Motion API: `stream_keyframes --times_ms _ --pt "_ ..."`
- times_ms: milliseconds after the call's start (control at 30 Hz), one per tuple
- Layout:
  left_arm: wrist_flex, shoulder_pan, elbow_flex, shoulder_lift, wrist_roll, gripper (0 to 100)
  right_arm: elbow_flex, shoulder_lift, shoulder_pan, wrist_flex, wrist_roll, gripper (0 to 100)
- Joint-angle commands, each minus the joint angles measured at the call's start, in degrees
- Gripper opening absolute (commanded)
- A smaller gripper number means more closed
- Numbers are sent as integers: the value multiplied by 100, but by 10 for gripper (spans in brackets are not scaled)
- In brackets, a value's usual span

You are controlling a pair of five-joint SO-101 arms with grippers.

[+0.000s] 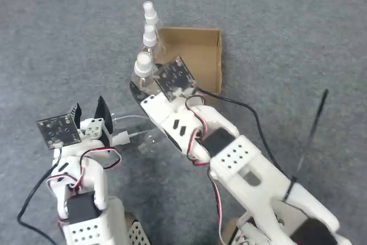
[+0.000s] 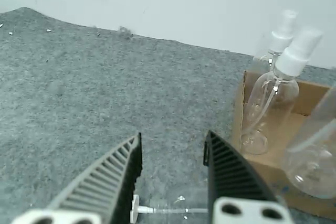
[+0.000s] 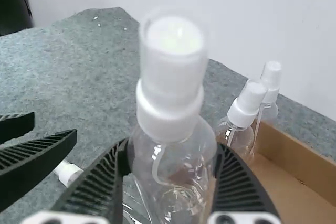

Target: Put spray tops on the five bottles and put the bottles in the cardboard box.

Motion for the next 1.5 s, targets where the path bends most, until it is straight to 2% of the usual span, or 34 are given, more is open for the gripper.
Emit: stream_keyframes --times_ms 0,233,733,1033,1467 --pt "-79 -26 -57 -105 -26 181 -668 189 180 -145 18 69" --pt "-79 -26 -57 -105 -26 181 -888 919 356 -971 18 69" --pt "-79 -26 -57 -105 -26 181 -897 1965 374 -2000 26 69" --pt "-79 -26 -57 -105 -26 181 -1187 2431 646 -2062 26 69" --pt "-79 -26 -57 -105 -26 181 -1345 3064 505 -2070 9 69"
